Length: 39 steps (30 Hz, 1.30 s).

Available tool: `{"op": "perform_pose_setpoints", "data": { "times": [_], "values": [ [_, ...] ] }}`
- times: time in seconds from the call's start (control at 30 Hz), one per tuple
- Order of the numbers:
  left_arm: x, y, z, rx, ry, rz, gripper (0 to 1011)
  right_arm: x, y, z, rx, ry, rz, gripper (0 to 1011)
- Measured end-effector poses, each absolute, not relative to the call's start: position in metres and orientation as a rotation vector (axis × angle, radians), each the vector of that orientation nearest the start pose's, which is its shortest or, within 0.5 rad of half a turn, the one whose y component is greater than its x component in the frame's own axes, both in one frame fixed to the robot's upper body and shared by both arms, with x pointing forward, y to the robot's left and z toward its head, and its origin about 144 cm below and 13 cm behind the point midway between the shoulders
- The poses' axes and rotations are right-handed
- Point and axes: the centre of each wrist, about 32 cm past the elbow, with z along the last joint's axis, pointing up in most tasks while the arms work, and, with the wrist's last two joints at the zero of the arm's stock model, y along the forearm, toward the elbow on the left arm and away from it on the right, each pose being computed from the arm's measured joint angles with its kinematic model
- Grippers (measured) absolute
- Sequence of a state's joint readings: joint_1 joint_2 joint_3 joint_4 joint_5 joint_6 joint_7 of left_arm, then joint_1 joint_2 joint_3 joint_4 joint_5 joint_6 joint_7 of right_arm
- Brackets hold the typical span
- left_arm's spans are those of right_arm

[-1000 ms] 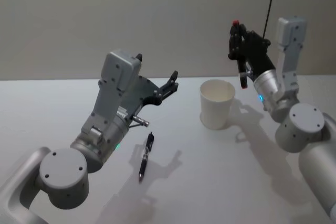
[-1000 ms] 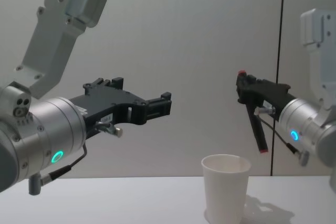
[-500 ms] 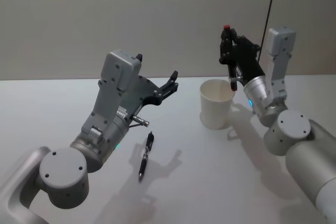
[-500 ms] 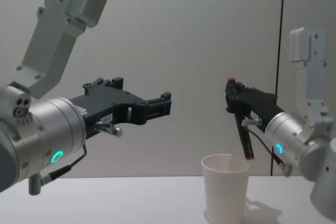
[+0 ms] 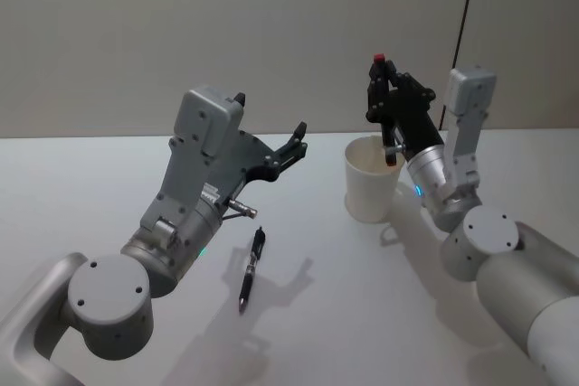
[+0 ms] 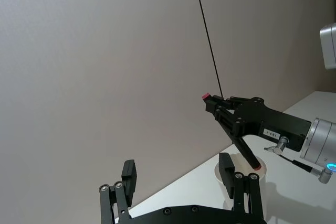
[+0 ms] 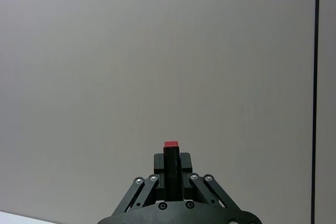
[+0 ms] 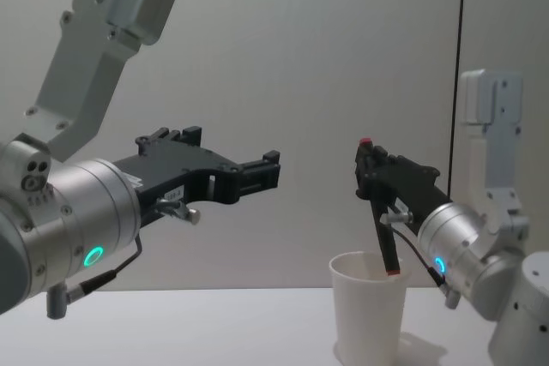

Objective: Place the pen into the pen holder.

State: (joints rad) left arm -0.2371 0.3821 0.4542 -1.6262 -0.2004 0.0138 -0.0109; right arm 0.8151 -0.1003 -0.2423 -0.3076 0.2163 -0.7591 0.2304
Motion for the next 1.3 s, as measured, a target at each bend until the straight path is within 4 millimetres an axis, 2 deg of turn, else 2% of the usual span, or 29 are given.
{"op": "perform_pose_setpoints", "data": {
  "times": [0.5, 1.13, 1.27, 1.3],
  "values": [
    [0.492, 0.198, 1.204, 0.061, -0.268, 1.124, 1003, 0.619, -0.137, 1.098, 0.302, -0.198, -1.193, 159],
    [0.492, 0.198, 1.204, 0.061, -0.268, 1.124, 1003, 0.615, -0.137, 1.091, 0.304, -0.214, -1.195, 159],
    [0.492, 0.198, 1.204, 0.061, -0.268, 1.124, 1003, 0.615, -0.137, 1.091, 0.302, -0.216, -1.197, 217],
    [0.492, 0.198, 1.204, 0.061, -0.268, 1.124, 1003, 0.615, -0.137, 1.091, 0.302, -0.217, -1.197, 271]
  ]
}}
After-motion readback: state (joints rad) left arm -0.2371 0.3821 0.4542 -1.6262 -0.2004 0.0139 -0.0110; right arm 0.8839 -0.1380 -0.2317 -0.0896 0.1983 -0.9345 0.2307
